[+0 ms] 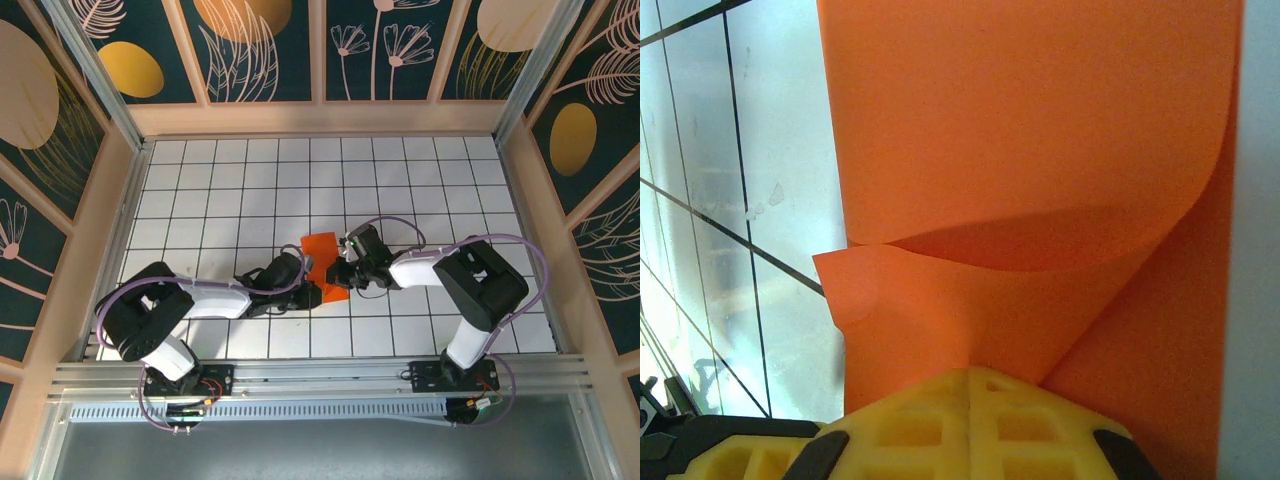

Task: Fold a paper plane with a square sheet of paper (fold left side to right side)
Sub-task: Fold the triangle a second time at the center of the table.

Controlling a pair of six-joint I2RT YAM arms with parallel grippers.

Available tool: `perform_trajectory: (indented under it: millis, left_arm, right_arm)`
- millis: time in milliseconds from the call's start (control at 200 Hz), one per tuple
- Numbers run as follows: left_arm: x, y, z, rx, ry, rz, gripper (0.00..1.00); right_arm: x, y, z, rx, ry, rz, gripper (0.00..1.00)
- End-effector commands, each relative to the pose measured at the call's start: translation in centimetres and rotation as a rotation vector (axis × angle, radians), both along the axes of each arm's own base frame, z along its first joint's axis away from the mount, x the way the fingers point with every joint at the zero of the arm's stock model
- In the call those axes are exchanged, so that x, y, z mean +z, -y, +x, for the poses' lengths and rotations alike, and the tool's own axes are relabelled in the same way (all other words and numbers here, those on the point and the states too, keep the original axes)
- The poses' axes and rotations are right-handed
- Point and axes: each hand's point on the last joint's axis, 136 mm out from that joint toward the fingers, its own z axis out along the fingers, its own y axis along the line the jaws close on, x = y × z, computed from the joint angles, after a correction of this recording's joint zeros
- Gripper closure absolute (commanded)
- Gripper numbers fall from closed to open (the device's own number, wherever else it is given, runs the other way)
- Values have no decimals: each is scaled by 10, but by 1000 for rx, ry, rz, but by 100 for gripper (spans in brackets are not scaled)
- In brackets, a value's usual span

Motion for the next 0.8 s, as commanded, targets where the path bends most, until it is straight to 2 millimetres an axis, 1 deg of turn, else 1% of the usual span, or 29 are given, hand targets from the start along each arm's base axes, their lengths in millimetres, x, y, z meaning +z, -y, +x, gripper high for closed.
perform_trajectory:
  millis: [0,235,310,395,480,561,796]
  left_arm:
    - [-13,-7,-5,-5,-3,44,88]
    - [-17,-11,-6,2,-3,58,89]
    - [-18,-12,-7,3,-3,62,90]
    - [-19,-14,-7,10,-3,68,93]
    - [-20,-16,-8,13,1,74,95]
    - [-21,-17,-8,15,5,78,96]
    - [-24,-19,-9,11,5,87,98]
  right_arm:
    - [-30,13,-21,25,-72,-110,100]
    - [-25,10,-18,30,-60,-99,100]
    - [-15,5,-14,40,-37,-74,100]
    - [3,-1,-7,46,15,-44,100]
    - [18,-1,0,35,68,-26,100]
    - [26,-1,1,34,103,-9,100]
    - [24,-9,-1,60,125,37,100]
